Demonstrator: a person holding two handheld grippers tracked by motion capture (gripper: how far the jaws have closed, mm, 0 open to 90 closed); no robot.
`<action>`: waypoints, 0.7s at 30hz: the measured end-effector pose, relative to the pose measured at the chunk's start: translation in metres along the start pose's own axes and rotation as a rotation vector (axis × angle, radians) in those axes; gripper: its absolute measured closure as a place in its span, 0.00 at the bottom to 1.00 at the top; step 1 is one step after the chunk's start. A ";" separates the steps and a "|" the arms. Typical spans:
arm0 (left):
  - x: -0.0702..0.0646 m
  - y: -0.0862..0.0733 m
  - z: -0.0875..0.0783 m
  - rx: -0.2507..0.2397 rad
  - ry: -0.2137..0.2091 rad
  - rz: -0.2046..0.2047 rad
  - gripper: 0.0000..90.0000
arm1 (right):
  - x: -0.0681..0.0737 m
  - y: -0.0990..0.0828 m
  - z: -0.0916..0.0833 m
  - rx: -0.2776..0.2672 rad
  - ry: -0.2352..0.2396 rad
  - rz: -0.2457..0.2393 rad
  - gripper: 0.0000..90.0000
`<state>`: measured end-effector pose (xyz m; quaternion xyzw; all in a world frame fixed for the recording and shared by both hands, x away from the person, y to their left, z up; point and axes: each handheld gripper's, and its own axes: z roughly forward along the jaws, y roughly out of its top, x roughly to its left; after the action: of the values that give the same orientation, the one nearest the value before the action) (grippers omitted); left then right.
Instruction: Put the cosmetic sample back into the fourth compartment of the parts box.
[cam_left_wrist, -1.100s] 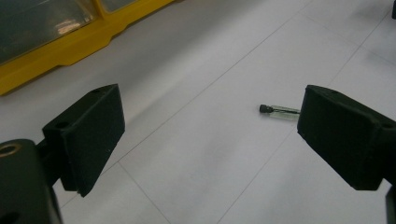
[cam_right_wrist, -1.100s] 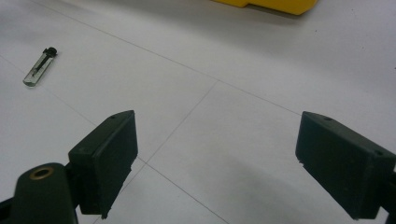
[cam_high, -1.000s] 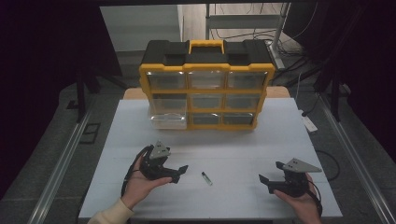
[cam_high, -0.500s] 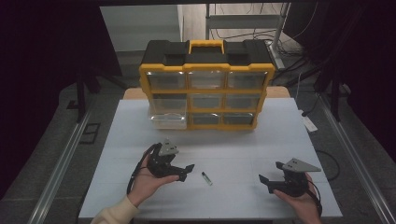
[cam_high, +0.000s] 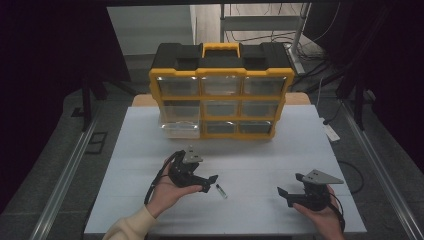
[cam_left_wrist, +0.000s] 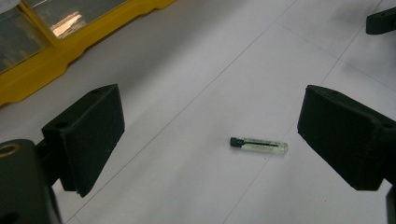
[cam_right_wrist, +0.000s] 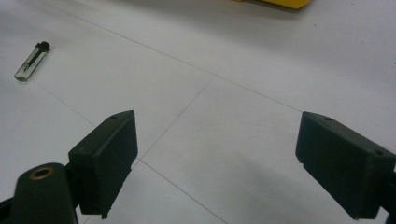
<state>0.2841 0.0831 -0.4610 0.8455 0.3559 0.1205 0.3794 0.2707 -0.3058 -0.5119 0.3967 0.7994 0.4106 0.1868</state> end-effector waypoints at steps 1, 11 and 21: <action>0.000 0.000 0.000 0.000 0.000 0.000 0.09 | 0.000 0.000 0.000 0.001 -0.002 -0.001 0.15; -0.007 0.010 0.010 0.019 -0.022 0.022 0.09 | -0.001 -0.001 0.000 0.001 0.000 0.000 0.15; -0.012 0.013 0.018 0.046 -0.025 0.043 0.08 | -0.001 0.000 0.000 0.003 -0.004 -0.002 0.15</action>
<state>0.2905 0.0593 -0.4629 0.8628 0.3357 0.1099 0.3617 0.2709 -0.3066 -0.5121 0.3970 0.8001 0.4084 0.1883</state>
